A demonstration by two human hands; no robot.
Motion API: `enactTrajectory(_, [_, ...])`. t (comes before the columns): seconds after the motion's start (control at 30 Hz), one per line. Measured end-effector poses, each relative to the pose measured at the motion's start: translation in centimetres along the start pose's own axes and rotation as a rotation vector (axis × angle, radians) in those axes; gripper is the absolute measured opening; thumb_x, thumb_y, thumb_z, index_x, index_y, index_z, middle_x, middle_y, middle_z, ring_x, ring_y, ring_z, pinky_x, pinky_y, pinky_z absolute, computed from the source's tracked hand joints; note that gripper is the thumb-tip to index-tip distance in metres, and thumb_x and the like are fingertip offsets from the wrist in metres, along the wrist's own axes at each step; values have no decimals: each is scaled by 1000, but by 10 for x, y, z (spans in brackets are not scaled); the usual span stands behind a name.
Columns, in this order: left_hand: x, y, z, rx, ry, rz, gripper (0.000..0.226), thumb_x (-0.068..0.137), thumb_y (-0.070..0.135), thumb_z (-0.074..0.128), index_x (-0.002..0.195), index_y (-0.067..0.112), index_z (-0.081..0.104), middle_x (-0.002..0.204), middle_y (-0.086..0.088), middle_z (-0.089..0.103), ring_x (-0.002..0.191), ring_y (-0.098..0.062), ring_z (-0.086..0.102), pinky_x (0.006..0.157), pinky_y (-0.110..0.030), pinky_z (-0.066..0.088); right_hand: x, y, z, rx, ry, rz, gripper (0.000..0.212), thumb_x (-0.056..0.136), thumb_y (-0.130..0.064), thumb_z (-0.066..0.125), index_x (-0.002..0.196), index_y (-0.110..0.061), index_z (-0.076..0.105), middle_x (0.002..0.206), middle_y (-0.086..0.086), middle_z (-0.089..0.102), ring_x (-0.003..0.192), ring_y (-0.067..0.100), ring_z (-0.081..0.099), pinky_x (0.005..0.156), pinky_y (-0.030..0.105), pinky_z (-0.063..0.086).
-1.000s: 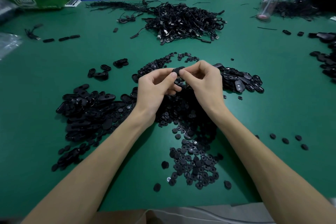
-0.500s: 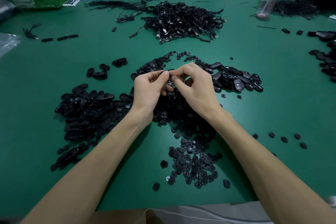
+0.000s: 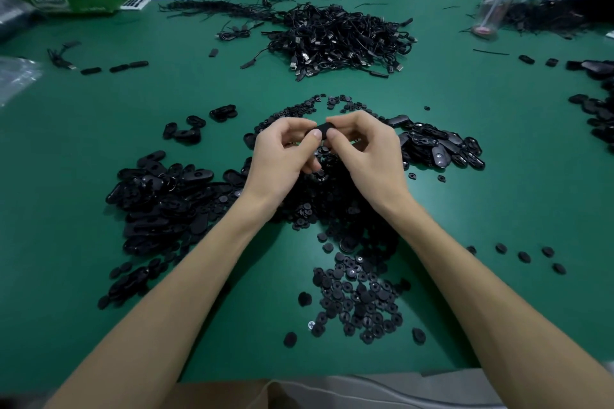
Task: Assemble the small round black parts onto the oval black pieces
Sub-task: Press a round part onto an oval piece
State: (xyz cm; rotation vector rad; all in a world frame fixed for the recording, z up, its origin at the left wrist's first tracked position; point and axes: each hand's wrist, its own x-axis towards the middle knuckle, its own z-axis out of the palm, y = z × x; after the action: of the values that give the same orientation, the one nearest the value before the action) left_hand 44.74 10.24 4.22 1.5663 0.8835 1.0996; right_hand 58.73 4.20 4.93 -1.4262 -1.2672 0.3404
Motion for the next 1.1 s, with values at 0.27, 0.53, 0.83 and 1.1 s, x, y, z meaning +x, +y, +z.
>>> enactTrajectory(0.27, [1, 0, -1, 0, -39, 5, 11, 98, 7, 69, 107, 2, 71, 76, -6, 73, 66, -18, 70, 65, -30, 60, 1, 3, 1, -47, -10, -39, 11, 97, -12, 68, 106, -13, 74, 88, -8, 74, 86, 7, 68, 70, 19, 48])
enactTrajectory(0.53, [0, 1, 5, 94, 16, 15, 13, 93, -1, 63, 92, 11, 66, 73, -8, 70, 60, -17, 65, 68, -36, 60, -4, 4, 6, -131, -43, -150, 14, 94, -8, 67, 106, -13, 72, 81, -4, 69, 76, 10, 63, 68, 10, 40])
enactTrajectory(0.83, [3, 3, 0, 20, -78, 10, 7, 99, 0, 63, 99, 4, 69, 69, -4, 71, 61, -13, 67, 65, -23, 56, -3, 2, 3, -120, 1, -210, 24, 92, 0, 64, 107, -16, 73, 81, -9, 63, 74, 5, 58, 70, 11, 39])
enactTrajectory(1.1, [3, 5, -5, -11, -84, 69, 10, 97, 6, 70, 105, 1, 73, 86, -18, 76, 74, -24, 75, 72, -36, 63, 0, 0, -1, -83, 12, -213, 18, 94, -1, 64, 99, -14, 76, 91, -2, 73, 84, 12, 66, 73, 14, 43])
